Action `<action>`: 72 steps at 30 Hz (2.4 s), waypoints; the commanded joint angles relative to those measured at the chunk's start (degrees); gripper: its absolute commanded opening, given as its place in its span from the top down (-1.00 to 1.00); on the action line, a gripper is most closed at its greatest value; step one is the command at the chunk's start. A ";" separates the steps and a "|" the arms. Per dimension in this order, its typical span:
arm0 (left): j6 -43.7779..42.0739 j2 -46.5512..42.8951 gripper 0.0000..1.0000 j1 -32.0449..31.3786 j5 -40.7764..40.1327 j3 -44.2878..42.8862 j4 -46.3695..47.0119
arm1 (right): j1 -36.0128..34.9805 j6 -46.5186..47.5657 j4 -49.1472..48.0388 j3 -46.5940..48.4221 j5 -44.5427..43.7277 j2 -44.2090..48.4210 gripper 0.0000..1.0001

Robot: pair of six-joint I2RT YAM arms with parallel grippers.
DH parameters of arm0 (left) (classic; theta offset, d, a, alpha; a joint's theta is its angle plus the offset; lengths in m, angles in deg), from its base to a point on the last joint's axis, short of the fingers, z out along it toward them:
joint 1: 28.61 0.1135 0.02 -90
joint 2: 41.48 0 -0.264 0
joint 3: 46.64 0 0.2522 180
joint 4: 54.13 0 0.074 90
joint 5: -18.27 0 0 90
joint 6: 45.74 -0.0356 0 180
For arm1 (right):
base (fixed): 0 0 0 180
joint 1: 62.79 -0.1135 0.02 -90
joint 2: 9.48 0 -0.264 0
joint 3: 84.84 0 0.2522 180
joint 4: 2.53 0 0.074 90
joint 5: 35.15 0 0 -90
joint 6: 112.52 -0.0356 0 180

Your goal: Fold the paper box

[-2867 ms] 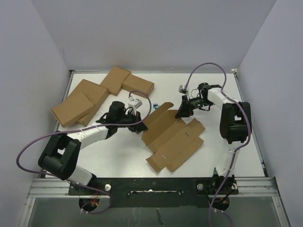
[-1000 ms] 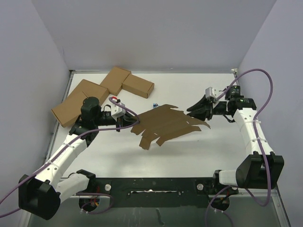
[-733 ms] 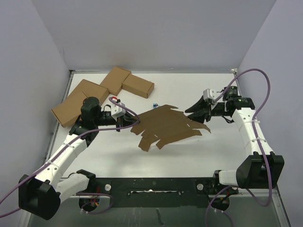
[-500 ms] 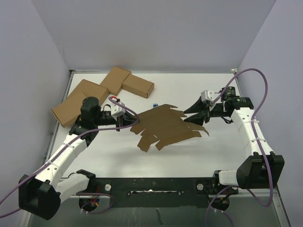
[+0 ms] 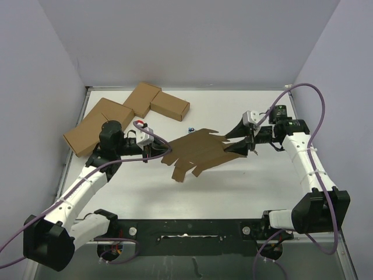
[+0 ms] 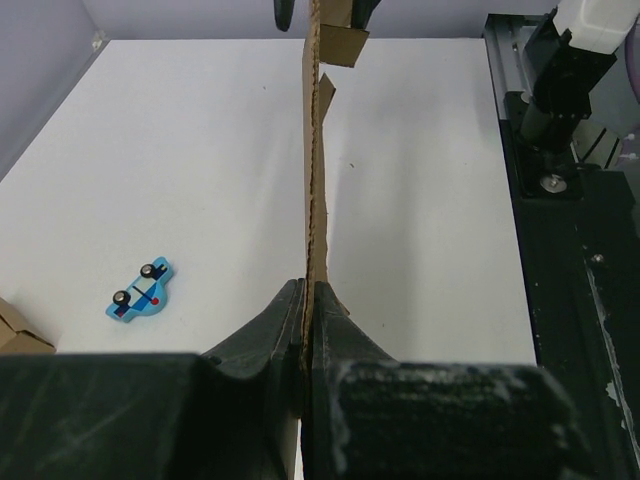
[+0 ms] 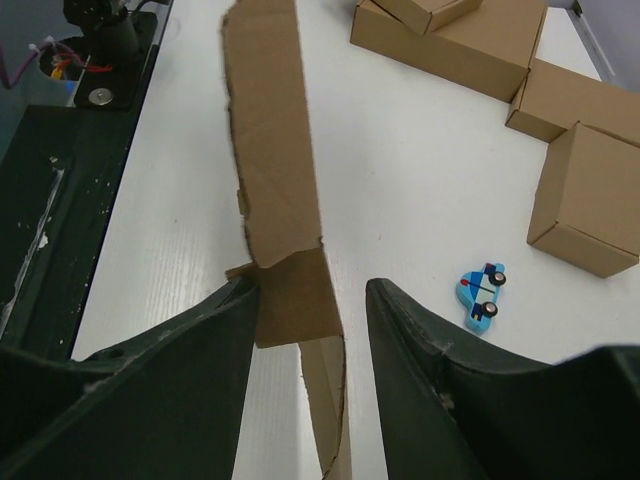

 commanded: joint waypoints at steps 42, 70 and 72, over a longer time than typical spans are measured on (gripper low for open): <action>9.24 1.02 1.00 3.56 4.37 0.49 10.27 | -1.75 -10.06 -6.85 1.13 -2.23 -1.32 -0.23; 8.11 8.10 1.00 6.49 -10.88 -5.50 -4.34 | 22.02 -67.49 -48.24 -18.40 -10.48 -13.56 0.61; 8.27 8.02 1.00 6.51 -10.96 -5.27 -4.03 | 19.95 -70.23 -51.50 -19.70 -11.14 -15.57 0.61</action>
